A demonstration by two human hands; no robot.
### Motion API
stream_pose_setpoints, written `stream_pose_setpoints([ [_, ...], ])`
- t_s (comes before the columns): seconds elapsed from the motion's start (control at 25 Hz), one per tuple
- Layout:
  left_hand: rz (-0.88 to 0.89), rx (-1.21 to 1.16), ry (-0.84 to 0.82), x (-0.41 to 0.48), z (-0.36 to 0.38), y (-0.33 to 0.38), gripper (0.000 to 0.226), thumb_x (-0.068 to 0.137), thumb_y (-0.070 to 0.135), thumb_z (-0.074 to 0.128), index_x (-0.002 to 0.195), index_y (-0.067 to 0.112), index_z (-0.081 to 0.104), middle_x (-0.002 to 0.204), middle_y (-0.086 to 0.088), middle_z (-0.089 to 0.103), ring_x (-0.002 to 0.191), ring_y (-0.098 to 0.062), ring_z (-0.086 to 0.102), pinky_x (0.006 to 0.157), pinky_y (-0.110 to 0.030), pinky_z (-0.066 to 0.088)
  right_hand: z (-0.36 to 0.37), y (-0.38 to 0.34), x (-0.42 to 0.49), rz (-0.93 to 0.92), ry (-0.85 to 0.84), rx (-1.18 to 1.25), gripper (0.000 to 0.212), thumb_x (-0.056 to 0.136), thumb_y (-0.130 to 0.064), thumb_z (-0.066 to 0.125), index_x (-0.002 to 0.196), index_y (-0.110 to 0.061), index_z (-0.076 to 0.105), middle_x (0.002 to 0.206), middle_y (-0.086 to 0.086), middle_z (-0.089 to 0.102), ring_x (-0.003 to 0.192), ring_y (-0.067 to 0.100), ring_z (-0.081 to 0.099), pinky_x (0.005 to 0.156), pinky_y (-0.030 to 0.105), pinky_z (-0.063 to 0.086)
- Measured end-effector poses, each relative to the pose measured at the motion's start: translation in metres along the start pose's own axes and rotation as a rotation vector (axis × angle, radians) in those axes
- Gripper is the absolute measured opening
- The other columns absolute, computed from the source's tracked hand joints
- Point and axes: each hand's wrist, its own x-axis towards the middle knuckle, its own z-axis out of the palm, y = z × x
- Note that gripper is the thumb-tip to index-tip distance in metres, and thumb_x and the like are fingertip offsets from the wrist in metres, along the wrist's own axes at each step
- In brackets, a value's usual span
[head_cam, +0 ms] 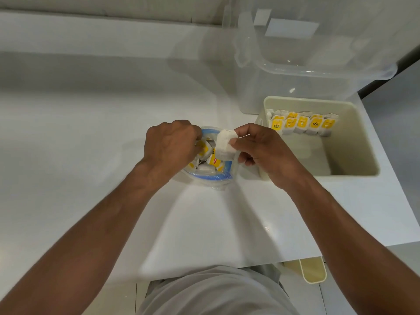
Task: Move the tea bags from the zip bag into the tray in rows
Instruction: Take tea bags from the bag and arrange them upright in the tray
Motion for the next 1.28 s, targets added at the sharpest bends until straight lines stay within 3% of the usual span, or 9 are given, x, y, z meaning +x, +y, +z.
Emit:
stream_pose_setpoints([
  [0.16,0.023,-0.083,0.001,0.000,0.002,0.001,0.013,0.091,0.035,0.060,0.096,0.027,0.070,0.091,0.005,0.064,0.077,-0.024,0.063,0.059,-0.026,0.033,0.000,0.000,0.000,-0.012,0.058,-0.057,0.009,0.091,-0.028,0.067,0.088,-0.020,0.066,0.068,-0.008,0.065,0.056,0.008,0.058,0.055,0.023,0.045],
  [0.36,0.027,-0.004,-0.035,0.001,0.003,0.001,0.032,0.085,0.052,0.066,0.108,0.031,0.066,0.099,0.005,0.062,0.084,-0.022,0.062,0.061,-0.028,0.035,-0.002,0.003,-0.002,-0.029,0.085,-0.100,0.012,0.089,-0.029,0.068,0.092,-0.018,0.068,0.073,-0.008,0.062,0.057,0.003,0.055,0.055,0.021,0.046],
  [0.52,0.031,-0.051,-0.051,-0.001,0.006,0.003,0.017,0.086,0.043,0.067,0.099,0.031,0.069,0.098,0.006,0.059,0.089,-0.020,0.058,0.061,-0.028,0.033,-0.001,0.002,-0.002,-0.034,0.068,-0.102,0.011,0.089,-0.024,0.070,0.092,-0.014,0.068,0.068,-0.008,0.064,0.054,0.003,0.055,0.055,0.021,0.045],
  [0.68,0.008,-0.250,-0.111,-0.002,-0.008,-0.003,0.011,0.084,0.040,0.069,0.088,0.031,0.064,0.089,0.014,0.063,0.085,-0.014,0.054,0.060,-0.027,0.034,-0.001,0.001,-0.003,-0.029,0.092,-0.141,0.013,0.089,-0.023,0.068,0.098,-0.015,0.067,0.075,-0.005,0.069,0.061,0.007,0.062,0.060,0.025,0.050],
  [0.84,-0.038,-0.652,-0.189,0.007,-0.033,-0.008,0.010,0.083,0.030,0.075,0.090,0.033,0.069,0.082,0.014,0.066,0.079,-0.006,0.061,0.071,-0.029,0.050,-0.003,0.001,-0.004,-0.079,0.068,-0.234,0.020,0.090,-0.019,0.066,0.109,-0.018,0.069,0.079,-0.002,0.070,0.073,0.015,0.067,0.069,0.032,0.056],
  [0.96,-0.058,-0.754,-0.175,0.009,-0.033,-0.010,0.013,0.088,0.024,0.070,0.098,0.031,0.075,0.085,0.009,0.069,0.080,-0.009,0.063,0.076,-0.033,0.053,-0.001,0.000,-0.008,-0.086,0.035,-0.250,0.013,0.089,-0.017,0.066,0.101,-0.019,0.070,0.077,0.002,0.072,0.078,0.023,0.069,0.074,0.040,0.057],
  [1.16,-0.138,-0.724,-0.128,0.011,-0.021,-0.010,0.018,0.090,0.027,0.069,0.106,0.034,0.073,0.094,0.013,0.067,0.091,-0.010,0.064,0.083,-0.035,0.055,-0.011,-0.017,-0.021,0.034,-0.431,0.261,0.010,0.085,-0.014,0.068,0.094,-0.017,0.068,0.080,0.007,0.070,0.071,0.014,0.067,0.064,0.022,0.052],
  [1.2,-0.144,-0.745,-0.111,0.011,-0.020,-0.009,0.018,0.089,0.027,0.071,0.106,0.032,0.074,0.094,0.011,0.068,0.092,-0.012,0.065,0.081,-0.035,0.056,-0.011,-0.018,-0.019,0.024,-0.413,0.276,0.010,0.085,-0.014,0.068,0.094,-0.017,0.069,0.078,0.005,0.070,0.068,0.011,0.066,0.062,0.020,0.051],
  [1.28,-0.167,-0.995,-0.180,0.009,-0.023,-0.002,0.017,0.087,0.020,0.077,0.104,0.023,0.076,0.091,0.002,0.068,0.086,-0.015,0.070,0.072,-0.033,0.059,-0.009,-0.015,-0.011,-0.014,-0.237,0.071,0.010,0.087,-0.012,0.070,0.095,-0.018,0.069,0.072,-0.001,0.070,0.062,0.005,0.064,0.060,0.019,0.049],
])
